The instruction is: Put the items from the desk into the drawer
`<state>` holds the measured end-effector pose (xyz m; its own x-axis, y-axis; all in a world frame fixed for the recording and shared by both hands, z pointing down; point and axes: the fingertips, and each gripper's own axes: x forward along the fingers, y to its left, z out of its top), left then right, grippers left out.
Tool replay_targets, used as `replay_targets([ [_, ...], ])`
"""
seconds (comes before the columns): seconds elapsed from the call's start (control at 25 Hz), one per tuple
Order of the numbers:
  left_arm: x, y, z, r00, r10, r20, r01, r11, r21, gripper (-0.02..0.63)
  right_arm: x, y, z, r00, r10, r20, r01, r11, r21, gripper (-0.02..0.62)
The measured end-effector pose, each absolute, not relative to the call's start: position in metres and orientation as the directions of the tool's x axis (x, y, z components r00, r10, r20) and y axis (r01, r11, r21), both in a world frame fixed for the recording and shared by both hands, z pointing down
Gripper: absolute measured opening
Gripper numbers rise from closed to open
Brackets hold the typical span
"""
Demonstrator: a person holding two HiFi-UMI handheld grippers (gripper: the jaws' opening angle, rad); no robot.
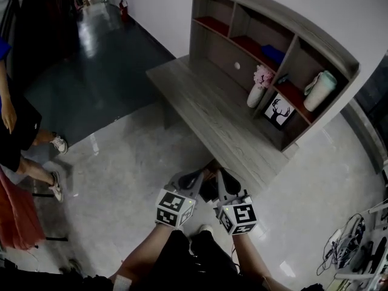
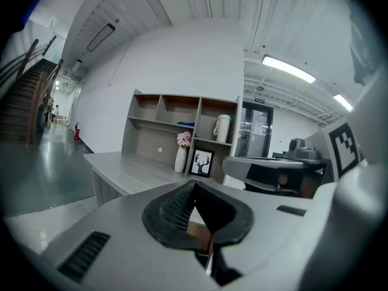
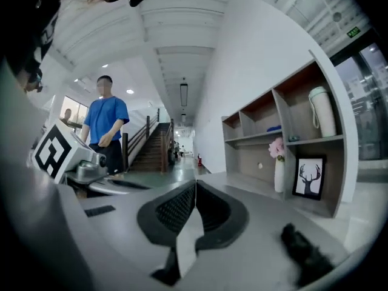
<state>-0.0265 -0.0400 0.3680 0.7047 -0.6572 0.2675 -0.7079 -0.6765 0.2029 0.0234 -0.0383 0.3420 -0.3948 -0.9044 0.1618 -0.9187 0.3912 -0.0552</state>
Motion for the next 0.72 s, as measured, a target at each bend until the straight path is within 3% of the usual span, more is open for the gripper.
replay_targets([
  [0.72,-0.034,-0.036,0.348,0.671,-0.701,0.243,-0.741,-0.647,0.178,0.011,0.031,-0.027,0.331,-0.414,-0.891,0.186,-0.91,0.405,-0.088,0.012],
])
